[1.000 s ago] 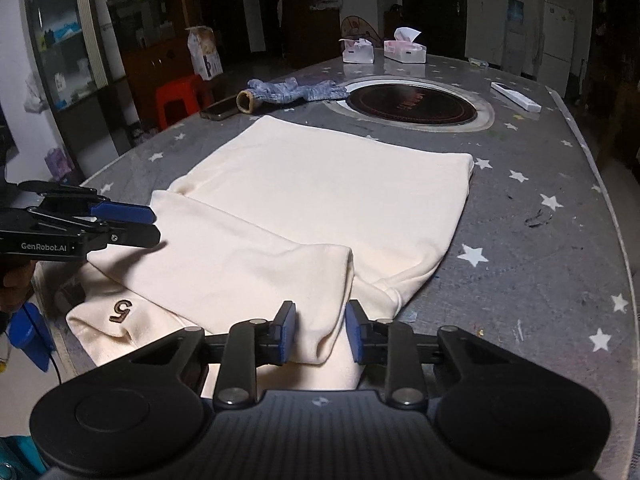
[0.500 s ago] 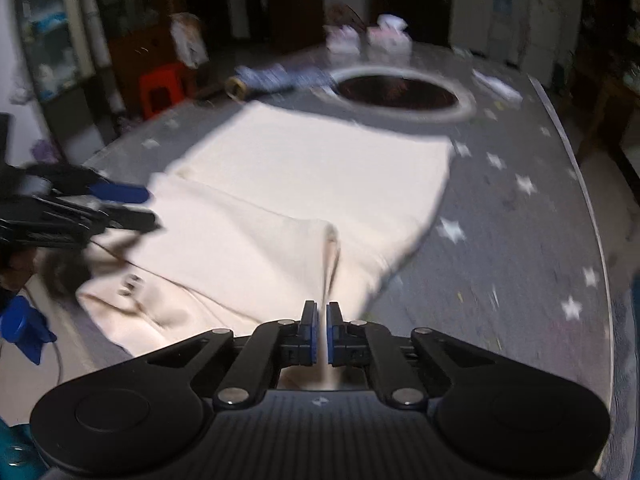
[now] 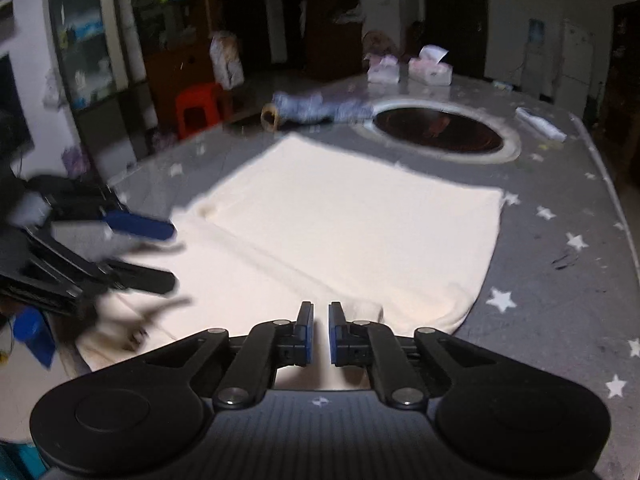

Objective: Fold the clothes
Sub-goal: 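Grasp the sweatshirt side by the printed number with the left tool, fold inward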

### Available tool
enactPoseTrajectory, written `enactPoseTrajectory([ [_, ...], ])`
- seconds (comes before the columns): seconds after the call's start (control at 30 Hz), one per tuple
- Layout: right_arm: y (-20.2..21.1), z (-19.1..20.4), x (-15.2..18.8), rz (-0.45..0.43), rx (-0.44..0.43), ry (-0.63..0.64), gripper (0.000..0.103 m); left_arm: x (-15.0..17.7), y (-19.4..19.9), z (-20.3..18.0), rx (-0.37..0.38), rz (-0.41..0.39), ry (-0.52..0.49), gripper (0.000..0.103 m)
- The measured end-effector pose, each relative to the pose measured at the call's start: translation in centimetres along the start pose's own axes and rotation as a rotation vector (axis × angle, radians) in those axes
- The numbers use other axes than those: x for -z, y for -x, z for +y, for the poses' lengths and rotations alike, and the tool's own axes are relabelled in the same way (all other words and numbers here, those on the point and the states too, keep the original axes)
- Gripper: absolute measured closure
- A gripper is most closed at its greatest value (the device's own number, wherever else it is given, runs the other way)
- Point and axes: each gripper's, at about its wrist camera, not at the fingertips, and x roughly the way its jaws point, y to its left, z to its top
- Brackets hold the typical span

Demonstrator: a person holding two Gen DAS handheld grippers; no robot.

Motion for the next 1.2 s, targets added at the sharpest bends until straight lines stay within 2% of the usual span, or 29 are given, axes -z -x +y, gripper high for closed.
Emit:
enactPoseTrajectory([
  [0.07, 0.0, 0.0, 0.4, 0.012, -0.003, 0.01, 0.095, 0.5, 1.1, -0.3, 0.013, -0.003, -0.032, 0.048],
  [0.13, 0.4, 0.3, 0.8, 0.018, -0.009, 0.034, 0.093, 1.2, 2.4, -0.9, 0.027, -0.013, -0.082, 0.043],
  [0.2, 1.1, 0.7, 1.3, 0.02, -0.015, 0.064, 0.09, 1.8, 3.4, -1.6, 0.034, -0.019, -0.133, 0.033],
  [0.3, 1.5, 1.3, 2.1, 0.029, -0.017, 0.113, 0.084, 3.0, 4.6, -3.4, 0.042, -0.034, -0.256, 0.028],
  [0.43, 2.4, 2.1, 2.4, 0.03, -0.011, 0.149, 0.08, 4.3, 4.8, -5.5, 0.045, -0.043, -0.397, 0.025],
  [0.57, 3.4, 2.6, 2.6, 0.028, -0.007, 0.18, 0.074, 4.8, 3.6, -6.5, 0.044, -0.048, -0.438, 0.025],
  [0.73, 4.9, 3.2, 2.9, 0.024, 0.006, 0.228, 0.064, 4.4, 2.2, -6.6, 0.09, -0.047, -0.423, 0.046],
  [0.8, 5.7, 3.5, 3.2, 0.018, 0.007, 0.249, 0.058, 4.3, 1.9, -6.5, 0.094, -0.043, -0.4, 0.063],
  [0.83, 6.0, 3.6, 3.3, 0.014, 0.007, 0.261, 0.056, 4.2, 1.8, -6.4, 0.097, -0.039, -0.386, 0.075],
  [0.87, 6.3, 3.8, 3.5, 0.011, 0.007, 0.28, 0.049, 4.1, 1.7, -6.3, 0.098, -0.037, -0.371, 0.086],
  [0.97, 7.2, 4.7, 4.1, 0.001, -0.001, 0.344, 0.041, 2.9, 1.9, -5.3, 0.1, -0.065, -0.301, 0.095],
  [1.07, 7.5, 5.7, 4.7, -0.005, -0.018, 0.421, 0.031, 1.4, 2.0, -4.2, 0.099, -0.095, -0.233, 0.097],
  [1.17, 7.0, 6.6, 5.3, -0.008, -0.033, 0.482, 0.031, 0.3, 1.8, -3.3, 0.091, -0.092, -0.205, 0.097],
  [1.2, 6.7, 6.8, 5.4, -0.001, -0.035, 0.492, 0.031, 0.3, 2.1, -3.2, 0.11, -0.082, -0.212, 0.096],
])
